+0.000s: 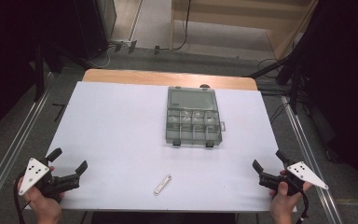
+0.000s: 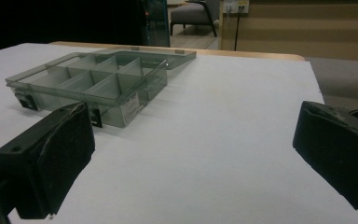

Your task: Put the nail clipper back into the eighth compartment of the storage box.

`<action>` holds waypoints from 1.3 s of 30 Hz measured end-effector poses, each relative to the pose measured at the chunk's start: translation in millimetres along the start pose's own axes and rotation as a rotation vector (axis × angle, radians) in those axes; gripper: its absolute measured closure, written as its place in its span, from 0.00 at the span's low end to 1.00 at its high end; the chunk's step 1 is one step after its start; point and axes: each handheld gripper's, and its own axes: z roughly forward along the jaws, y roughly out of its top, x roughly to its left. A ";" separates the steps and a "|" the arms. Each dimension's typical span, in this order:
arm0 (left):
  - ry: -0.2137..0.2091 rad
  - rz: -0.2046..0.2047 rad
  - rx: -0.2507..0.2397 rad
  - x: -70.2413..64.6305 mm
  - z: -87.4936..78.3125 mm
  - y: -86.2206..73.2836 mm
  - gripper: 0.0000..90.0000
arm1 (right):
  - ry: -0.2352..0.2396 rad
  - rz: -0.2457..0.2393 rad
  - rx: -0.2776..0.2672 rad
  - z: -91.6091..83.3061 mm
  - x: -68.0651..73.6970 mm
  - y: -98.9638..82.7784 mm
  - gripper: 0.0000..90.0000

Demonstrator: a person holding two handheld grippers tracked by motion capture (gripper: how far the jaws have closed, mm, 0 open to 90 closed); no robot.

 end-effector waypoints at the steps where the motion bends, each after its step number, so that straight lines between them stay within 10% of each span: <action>1: 0.000 0.000 0.000 0.0 0.0 0.0 0.00 | 0.000 0.000 0.000 0.0 0.0 0.0 0.00; 39: -0.319 0.080 0.121 -109.5 44.4 54.8 0.00 | 0.041 -0.029 0.009 1.4 1.6 -0.2 0.00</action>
